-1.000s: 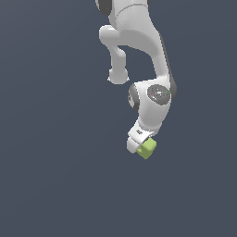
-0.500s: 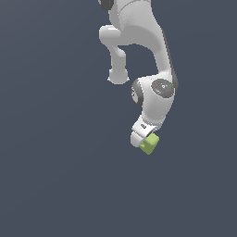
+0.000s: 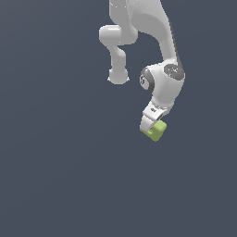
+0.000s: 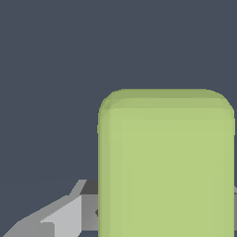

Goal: Pick up the object and move it to a goal position.

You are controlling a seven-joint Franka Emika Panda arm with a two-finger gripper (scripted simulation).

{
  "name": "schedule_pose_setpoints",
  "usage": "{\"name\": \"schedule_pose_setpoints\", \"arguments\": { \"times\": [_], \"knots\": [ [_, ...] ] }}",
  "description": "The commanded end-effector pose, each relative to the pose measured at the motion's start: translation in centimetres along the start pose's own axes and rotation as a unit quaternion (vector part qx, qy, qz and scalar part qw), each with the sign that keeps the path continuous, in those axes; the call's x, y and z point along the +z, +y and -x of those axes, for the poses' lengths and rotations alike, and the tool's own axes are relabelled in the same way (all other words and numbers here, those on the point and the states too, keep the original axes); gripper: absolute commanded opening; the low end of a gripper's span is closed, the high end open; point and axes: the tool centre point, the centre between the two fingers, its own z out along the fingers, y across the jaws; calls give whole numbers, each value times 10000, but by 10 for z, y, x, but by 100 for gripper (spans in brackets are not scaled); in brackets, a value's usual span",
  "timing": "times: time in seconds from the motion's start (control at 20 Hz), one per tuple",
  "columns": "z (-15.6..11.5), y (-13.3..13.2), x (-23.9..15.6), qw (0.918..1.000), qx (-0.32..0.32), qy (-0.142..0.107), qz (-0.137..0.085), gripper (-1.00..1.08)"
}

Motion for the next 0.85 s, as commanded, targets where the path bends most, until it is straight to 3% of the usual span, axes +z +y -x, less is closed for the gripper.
{"name": "schedule_pose_setpoints", "arguments": {
  "times": [0.0,0.45,0.8],
  "knots": [
    [4,-25,-5,10000,-2,4,5,-100],
    [14,-93,-17,10000,-2,4,5,-100],
    [15,-113,-21,10000,-2,8,1,-100]
  ]
}}
